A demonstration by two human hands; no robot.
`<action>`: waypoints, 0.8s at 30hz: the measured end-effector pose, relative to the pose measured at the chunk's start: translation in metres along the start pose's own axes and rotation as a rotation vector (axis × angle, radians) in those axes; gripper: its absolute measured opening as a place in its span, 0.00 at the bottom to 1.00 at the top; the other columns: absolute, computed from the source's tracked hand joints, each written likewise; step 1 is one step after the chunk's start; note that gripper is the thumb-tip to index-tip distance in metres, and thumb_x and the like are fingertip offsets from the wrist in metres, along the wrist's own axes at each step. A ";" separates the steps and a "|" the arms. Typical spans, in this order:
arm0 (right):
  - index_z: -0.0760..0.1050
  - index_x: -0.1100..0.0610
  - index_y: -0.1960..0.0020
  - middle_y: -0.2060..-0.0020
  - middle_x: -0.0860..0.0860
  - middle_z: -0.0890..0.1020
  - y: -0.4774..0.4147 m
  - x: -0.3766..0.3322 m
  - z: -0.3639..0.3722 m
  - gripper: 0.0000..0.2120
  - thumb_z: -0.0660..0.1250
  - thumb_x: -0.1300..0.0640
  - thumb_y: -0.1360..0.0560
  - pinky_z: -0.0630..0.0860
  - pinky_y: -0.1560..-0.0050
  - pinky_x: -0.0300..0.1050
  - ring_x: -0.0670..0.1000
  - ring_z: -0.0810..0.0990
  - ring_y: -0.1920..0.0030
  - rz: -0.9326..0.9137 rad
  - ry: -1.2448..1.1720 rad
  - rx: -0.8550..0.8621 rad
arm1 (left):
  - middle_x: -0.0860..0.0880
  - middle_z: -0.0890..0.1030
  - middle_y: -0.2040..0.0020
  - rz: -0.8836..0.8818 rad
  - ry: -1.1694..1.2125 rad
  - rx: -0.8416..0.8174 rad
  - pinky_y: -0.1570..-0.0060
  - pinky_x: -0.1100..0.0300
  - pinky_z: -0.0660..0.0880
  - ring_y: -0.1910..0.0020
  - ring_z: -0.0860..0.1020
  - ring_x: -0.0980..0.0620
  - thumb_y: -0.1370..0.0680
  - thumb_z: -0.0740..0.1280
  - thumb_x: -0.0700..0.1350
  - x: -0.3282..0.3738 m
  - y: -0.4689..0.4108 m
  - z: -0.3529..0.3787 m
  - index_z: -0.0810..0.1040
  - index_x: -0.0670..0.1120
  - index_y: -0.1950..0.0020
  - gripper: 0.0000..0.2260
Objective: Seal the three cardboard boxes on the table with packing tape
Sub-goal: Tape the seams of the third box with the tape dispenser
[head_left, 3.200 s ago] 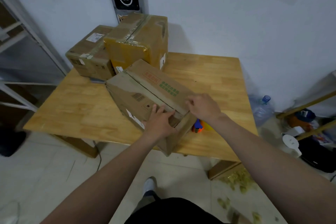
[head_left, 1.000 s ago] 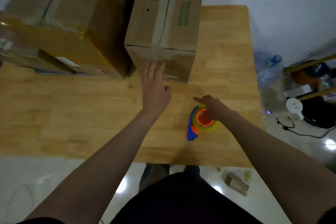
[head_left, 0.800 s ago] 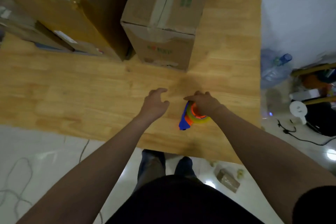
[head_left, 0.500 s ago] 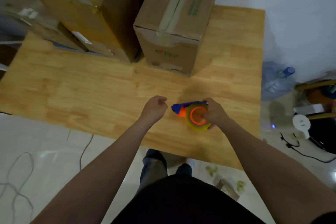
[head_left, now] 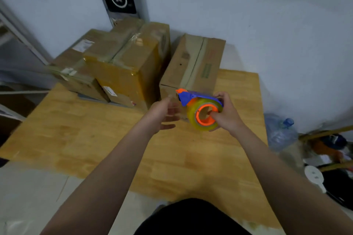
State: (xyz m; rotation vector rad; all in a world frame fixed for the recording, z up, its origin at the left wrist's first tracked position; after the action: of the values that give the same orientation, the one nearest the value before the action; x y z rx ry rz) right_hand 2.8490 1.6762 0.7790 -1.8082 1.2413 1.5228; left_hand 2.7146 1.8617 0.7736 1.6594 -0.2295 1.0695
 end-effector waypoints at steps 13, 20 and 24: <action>0.68 0.46 0.42 0.43 0.51 0.76 -0.016 -0.082 0.003 0.26 0.70 0.69 0.31 0.82 0.66 0.61 0.55 0.81 0.46 -0.245 -0.007 0.179 | 0.51 0.85 0.53 0.154 0.027 -0.155 0.53 0.53 0.75 0.56 0.81 0.50 0.18 0.64 0.61 0.094 0.021 -0.022 0.82 0.49 0.49 0.17; 0.68 0.51 0.43 0.42 0.54 0.77 -0.010 -0.093 0.005 0.26 0.71 0.71 0.33 0.77 0.48 0.44 0.52 0.77 0.40 -0.315 0.014 0.260 | 0.51 0.86 0.54 0.160 -0.063 -0.216 0.52 0.52 0.77 0.56 0.82 0.50 0.19 0.65 0.61 0.102 0.012 -0.031 0.84 0.48 0.48 0.17; 0.68 0.52 0.43 0.43 0.52 0.77 -0.004 -0.095 0.009 0.24 0.71 0.63 0.36 0.77 0.50 0.39 0.47 0.78 0.42 -0.328 0.004 0.287 | 0.53 0.86 0.57 0.191 -0.045 -0.189 0.48 0.51 0.77 0.55 0.82 0.50 0.20 0.70 0.57 0.108 0.004 -0.043 0.84 0.49 0.49 0.12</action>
State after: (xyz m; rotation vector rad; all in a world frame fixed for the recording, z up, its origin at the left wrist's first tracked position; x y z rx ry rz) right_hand 2.8499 1.7171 0.8651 -1.7226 1.0412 1.1016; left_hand 2.7516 1.9351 0.8556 1.5144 -0.5123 1.1165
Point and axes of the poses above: each hand's wrist, its own y-axis away from the middle knuckle, its own z-axis out of the palm, x = y × z, the point moved 9 cm from there along -y, towards the middle knuckle
